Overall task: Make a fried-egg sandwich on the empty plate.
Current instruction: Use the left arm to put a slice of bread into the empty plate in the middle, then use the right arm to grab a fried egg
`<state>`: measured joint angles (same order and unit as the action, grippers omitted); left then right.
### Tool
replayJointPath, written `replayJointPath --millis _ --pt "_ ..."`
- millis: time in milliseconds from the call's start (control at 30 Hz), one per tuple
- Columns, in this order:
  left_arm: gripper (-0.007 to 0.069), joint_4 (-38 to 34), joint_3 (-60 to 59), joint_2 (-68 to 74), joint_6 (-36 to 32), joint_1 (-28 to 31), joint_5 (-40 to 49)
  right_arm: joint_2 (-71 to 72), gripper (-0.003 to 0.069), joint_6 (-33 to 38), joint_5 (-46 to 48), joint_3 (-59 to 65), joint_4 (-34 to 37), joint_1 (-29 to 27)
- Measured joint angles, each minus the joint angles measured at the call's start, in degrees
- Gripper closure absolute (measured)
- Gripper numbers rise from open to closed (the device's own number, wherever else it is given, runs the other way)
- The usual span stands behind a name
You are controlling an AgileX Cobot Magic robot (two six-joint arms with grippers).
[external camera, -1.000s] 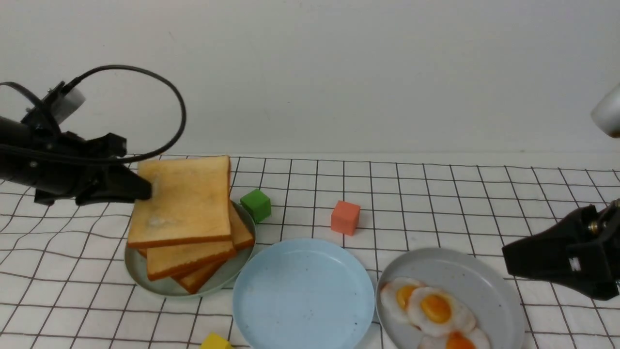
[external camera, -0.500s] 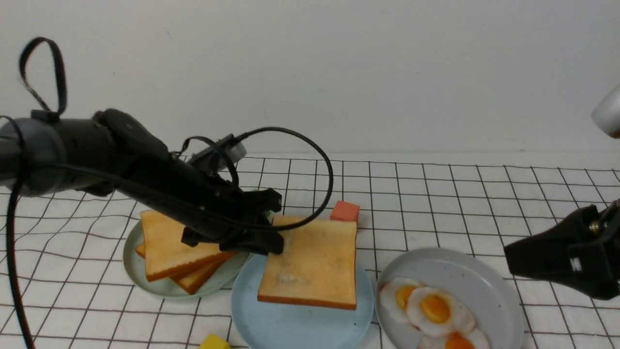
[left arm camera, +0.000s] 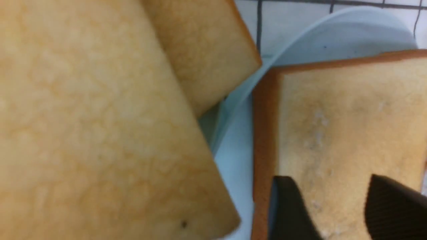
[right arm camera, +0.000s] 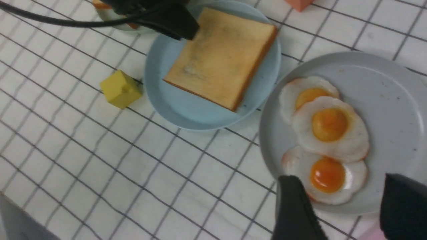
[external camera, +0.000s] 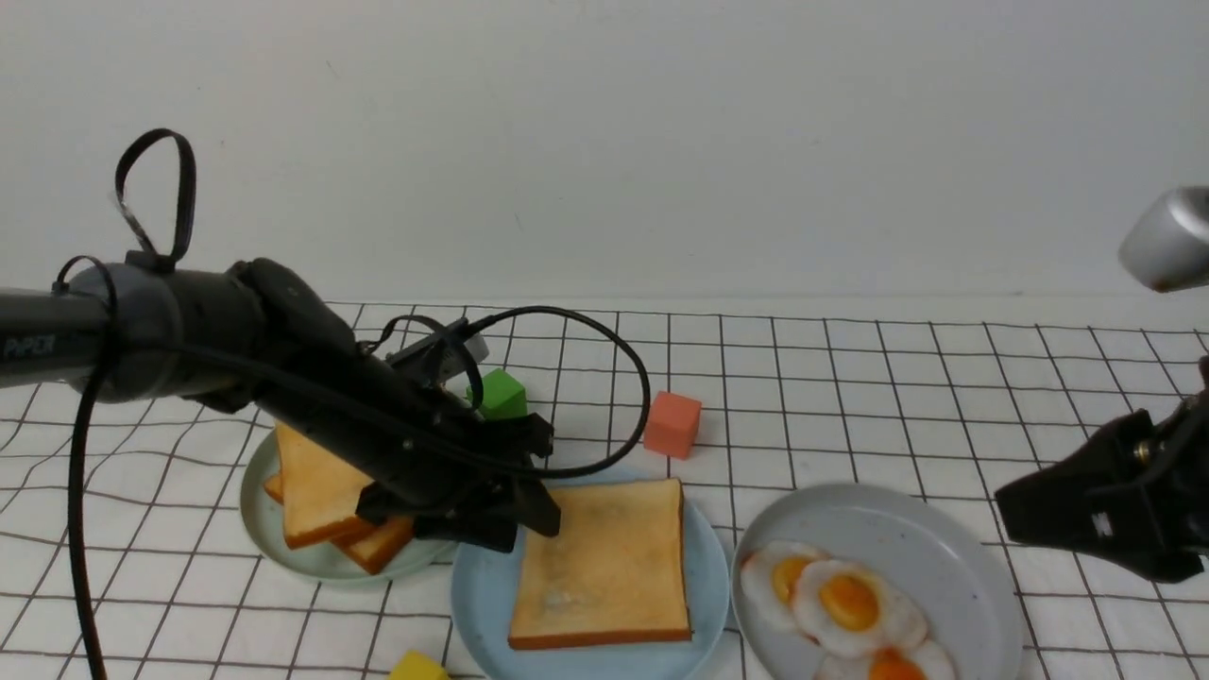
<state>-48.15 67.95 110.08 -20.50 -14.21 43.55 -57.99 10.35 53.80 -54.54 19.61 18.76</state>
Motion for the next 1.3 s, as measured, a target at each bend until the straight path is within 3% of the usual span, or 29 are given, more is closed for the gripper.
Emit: replayJointPath --millis 133,333,567,733,867,933,1300 --pt "0.0147 5.6 1.1 -3.5 1.6 0.1 2.1 -3.1 0.0284 -2.8 0.2 0.0 -3.0 0.0" --pt "0.0134 12.0 4.2 -12.4 3.0 -0.2 9.6 -9.1 0.0284 -0.4 -0.7 0.0 -6.5 0.0" --pt "0.0281 18.5 2.8 -25.6 4.9 -7.5 13.0 -14.1 0.0286 4.5 -6.8 -0.7 -8.2 0.0" --pt "0.05 26.0 -3.4 -34.0 11.0 -16.1 11.8 -21.3 0.0323 8.0 -6.7 -4.4 -8.7 0.0" --pt "0.0606 27.6 -7.2 -36.3 12.3 -19.3 10.6 -26.4 0.036 13.2 -7.1 -6.0 -8.3 -0.4" --pt "0.0638 27.9 -8.8 -37.4 12.6 -20.9 9.9 -29.5 0.0379 16.7 -7.3 -6.9 -7.2 -1.6" --pt "0.0638 29.8 -10.2 -40.2 12.6 -23.3 7.2 -40.6 0.0398 32.2 -8.3 -9.9 2.5 -5.6"
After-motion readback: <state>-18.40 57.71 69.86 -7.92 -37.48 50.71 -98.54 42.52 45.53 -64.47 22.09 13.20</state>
